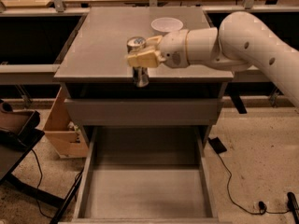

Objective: Place redbull can into middle drawer

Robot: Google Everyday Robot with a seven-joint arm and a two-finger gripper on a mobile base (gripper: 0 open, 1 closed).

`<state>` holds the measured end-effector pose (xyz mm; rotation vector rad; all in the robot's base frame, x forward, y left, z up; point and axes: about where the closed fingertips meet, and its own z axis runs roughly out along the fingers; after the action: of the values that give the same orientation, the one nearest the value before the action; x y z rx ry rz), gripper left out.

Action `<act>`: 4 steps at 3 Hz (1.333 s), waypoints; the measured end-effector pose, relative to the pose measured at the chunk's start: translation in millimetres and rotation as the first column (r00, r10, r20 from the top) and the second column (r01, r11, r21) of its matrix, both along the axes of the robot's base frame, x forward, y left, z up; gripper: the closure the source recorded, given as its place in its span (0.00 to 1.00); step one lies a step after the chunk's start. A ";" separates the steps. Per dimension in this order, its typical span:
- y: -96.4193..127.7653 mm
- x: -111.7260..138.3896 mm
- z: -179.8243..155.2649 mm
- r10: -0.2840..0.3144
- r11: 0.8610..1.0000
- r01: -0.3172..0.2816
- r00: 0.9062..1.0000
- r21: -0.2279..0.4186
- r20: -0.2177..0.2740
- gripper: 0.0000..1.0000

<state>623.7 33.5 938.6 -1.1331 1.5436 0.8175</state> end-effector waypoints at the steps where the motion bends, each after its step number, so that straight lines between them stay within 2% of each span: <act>1: 2.9 -44.7 -35.9 -0.010 1.000 0.010 1.000 -0.012 -0.024 1.00; 2: 18.8 -90.7 -129.9 -0.007 1.000 0.008 0.999 0.019 -0.043 1.00; 3: 29.7 -108.2 -214.0 -0.019 0.997 0.021 0.999 0.072 -0.036 1.00; 4: 30.8 -108.7 -215.8 -0.017 0.997 0.020 0.999 0.075 -0.038 1.00</act>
Offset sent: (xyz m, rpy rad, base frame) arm -0.1304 0.0335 -0.2274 0.0248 0.0743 0.0094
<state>515.0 64.3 722.8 -1.0523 1.5391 0.8822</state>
